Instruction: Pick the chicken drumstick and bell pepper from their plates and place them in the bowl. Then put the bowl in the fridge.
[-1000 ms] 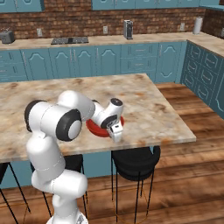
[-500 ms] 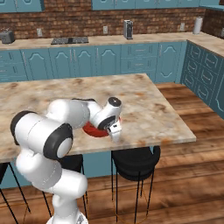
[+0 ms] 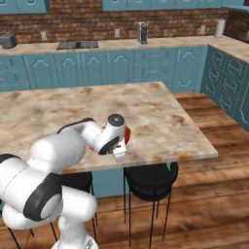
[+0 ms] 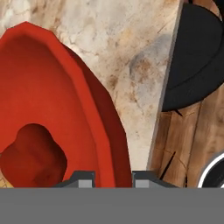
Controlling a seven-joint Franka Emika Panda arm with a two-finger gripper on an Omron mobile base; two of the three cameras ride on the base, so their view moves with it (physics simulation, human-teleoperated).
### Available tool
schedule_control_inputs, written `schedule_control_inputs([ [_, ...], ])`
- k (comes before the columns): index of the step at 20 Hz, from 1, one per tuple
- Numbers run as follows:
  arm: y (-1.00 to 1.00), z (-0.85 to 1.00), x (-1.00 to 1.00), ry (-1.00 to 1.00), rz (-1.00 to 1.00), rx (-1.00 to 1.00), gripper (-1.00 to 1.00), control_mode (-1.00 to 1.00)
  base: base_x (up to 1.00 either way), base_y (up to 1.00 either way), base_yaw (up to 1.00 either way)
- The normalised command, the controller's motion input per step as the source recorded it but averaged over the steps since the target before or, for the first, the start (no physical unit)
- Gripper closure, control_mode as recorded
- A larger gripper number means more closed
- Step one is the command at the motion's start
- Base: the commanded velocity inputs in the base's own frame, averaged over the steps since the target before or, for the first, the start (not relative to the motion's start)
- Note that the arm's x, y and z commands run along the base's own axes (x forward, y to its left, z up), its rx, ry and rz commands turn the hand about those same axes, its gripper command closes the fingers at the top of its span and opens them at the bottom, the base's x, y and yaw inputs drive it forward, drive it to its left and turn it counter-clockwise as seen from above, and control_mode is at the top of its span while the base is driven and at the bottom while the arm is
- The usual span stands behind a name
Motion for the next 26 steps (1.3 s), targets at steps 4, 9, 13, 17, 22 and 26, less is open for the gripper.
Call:
schedule_control_inputs([
  [4,0.25,0.37,-0.31,0.02,-0.22,0.06,1.0,-1.0,0.0,0.0,0.0],
  [9,0.26,0.18,-0.44,-0.01,-0.42,0.18,1.0,-1.0,0.0,0.0,0.0],
  [13,0.22,0.18,-0.47,-0.03,-0.27,0.17,1.0,-1.0,0.0,0.0,0.0],
  [17,0.14,0.03,-0.51,-0.14,-0.01,0.07,1.0,-1.0,0.0,0.0,0.0],
  [22,0.25,0.09,-0.18,-0.06,0.0,0.0,1.0,-1.0,0.0,0.0,0.0],
  [26,0.33,0.01,0.0,0.05,-0.01,-0.05,1.0,-1.0,0.0,0.0,0.0],
])
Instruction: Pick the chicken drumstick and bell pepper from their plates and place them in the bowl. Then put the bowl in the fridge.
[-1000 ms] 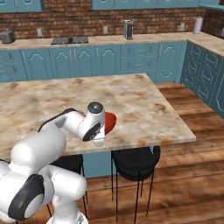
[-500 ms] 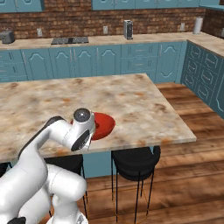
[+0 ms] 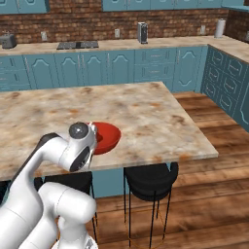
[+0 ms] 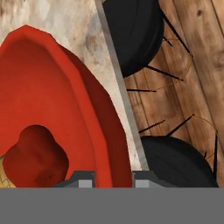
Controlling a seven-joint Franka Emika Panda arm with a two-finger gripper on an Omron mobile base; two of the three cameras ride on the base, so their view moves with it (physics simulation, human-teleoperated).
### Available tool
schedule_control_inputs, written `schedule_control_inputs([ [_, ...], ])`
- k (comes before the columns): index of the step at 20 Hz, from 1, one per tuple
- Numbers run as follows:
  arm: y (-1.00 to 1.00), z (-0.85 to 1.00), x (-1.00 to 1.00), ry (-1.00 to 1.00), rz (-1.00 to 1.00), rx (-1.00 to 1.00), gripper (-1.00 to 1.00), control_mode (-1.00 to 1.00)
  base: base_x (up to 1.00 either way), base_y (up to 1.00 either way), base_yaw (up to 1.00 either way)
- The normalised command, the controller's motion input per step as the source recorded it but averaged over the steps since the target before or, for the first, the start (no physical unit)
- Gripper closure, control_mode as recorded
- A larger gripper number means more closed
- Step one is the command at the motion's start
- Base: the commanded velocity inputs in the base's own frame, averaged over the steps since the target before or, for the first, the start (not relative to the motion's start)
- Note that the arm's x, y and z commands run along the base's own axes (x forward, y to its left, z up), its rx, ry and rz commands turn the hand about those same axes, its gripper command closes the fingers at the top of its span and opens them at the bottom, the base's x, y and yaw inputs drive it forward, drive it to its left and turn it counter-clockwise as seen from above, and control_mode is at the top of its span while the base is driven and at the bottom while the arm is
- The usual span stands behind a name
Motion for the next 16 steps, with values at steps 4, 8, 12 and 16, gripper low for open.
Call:
schedule_control_inputs([
  [4,0.18,0.0,0.01,0.04,-0.11,-0.02,1.0,-1.0,0.0,0.0,0.0],
  [8,0.02,0.0,0.0,0.0,-0.06,0.0,1.0,-1.0,0.0,0.0,0.0],
  [12,0.0,0.0,0.0,0.0,0.0,0.0,1.0,-1.0,0.0,0.0,0.0],
  [16,0.0,0.0,0.0,0.0,0.0,0.0,1.0,1.0,0.0,0.0,0.0],
])
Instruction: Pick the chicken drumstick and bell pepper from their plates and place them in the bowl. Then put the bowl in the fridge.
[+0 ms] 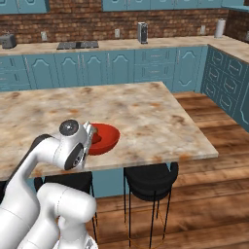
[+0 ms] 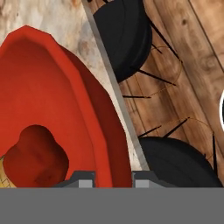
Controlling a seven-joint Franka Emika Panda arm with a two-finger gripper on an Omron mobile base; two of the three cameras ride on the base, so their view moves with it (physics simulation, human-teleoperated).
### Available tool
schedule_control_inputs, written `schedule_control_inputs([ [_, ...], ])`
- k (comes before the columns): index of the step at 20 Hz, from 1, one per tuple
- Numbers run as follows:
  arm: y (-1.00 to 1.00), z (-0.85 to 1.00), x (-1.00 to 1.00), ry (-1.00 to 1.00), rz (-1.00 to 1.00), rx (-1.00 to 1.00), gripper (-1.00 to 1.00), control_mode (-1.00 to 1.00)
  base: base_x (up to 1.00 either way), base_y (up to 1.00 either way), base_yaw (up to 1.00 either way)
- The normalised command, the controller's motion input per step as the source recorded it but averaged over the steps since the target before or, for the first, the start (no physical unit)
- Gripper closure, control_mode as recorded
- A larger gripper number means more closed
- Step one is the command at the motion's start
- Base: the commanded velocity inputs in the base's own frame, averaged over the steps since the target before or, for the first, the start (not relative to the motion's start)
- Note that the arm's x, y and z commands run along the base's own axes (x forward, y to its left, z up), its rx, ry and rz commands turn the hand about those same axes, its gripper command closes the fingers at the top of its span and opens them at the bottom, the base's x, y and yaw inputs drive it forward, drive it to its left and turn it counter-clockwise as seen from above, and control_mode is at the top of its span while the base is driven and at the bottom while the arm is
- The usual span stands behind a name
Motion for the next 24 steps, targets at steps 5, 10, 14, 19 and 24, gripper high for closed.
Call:
schedule_control_inputs([
  [5,0.0,0.0,0.0,0.0,0.0,0.0,1.0,1.0,0.0,0.0,0.0],
  [10,0.0,0.0,0.0,0.0,0.0,0.0,1.0,1.0,-0.3,0.0,0.11],
  [14,0.0,0.0,0.0,0.0,0.0,0.0,1.0,1.0,-0.72,0.01,0.27],
  [19,0.0,0.0,0.0,0.0,0.0,0.0,1.0,1.0,-0.34,0.09,0.71],
  [24,0.0,0.0,0.0,0.0,0.0,0.0,1.0,1.0,-0.01,0.07,1.0],
])
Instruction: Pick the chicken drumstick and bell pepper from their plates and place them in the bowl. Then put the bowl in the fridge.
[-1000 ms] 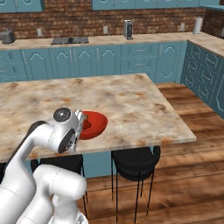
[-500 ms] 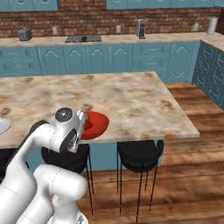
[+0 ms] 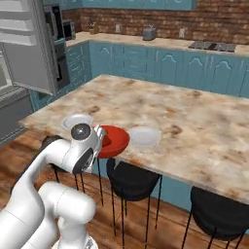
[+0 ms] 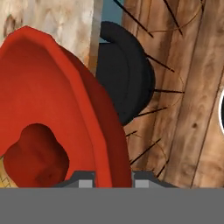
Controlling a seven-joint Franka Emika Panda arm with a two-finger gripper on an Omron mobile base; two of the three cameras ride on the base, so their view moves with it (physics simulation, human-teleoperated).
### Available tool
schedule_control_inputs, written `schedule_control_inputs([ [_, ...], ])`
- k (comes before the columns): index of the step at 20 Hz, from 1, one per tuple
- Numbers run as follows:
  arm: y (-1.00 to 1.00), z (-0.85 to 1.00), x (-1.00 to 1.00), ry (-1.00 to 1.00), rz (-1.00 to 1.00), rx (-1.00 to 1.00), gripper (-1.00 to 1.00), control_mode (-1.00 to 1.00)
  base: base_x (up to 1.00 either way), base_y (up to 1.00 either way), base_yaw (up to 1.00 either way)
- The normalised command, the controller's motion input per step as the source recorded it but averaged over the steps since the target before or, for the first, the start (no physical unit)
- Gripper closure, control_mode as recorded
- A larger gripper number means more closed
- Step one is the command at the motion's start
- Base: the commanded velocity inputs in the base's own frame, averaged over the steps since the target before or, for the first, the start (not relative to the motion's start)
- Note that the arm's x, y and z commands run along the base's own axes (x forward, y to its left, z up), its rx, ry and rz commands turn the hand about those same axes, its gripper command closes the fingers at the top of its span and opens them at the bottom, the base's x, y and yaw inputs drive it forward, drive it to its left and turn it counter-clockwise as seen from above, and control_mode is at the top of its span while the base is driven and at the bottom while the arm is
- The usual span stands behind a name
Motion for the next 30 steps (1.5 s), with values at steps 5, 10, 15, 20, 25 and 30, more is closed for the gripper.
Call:
schedule_control_inputs([
  [5,0.0,0.0,0.0,0.0,0.0,0.0,1.0,1.0,0.0,0.1,0.96],
  [10,0.0,0.0,0.0,0.0,0.0,0.0,1.0,1.0,0.29,0.11,0.73],
  [15,0.0,0.0,0.0,0.0,0.0,0.0,1.0,1.0,0.54,0.19,0.49],
  [20,0.0,0.0,0.0,0.0,0.0,0.0,1.0,1.0,0.69,0.25,0.3],
  [25,0.0,0.0,0.0,0.0,0.0,0.0,1.0,1.0,0.85,0.2,0.16],
  [30,0.0,0.0,0.0,0.0,0.0,0.0,1.0,1.0,0.92,0.14,0.05],
])
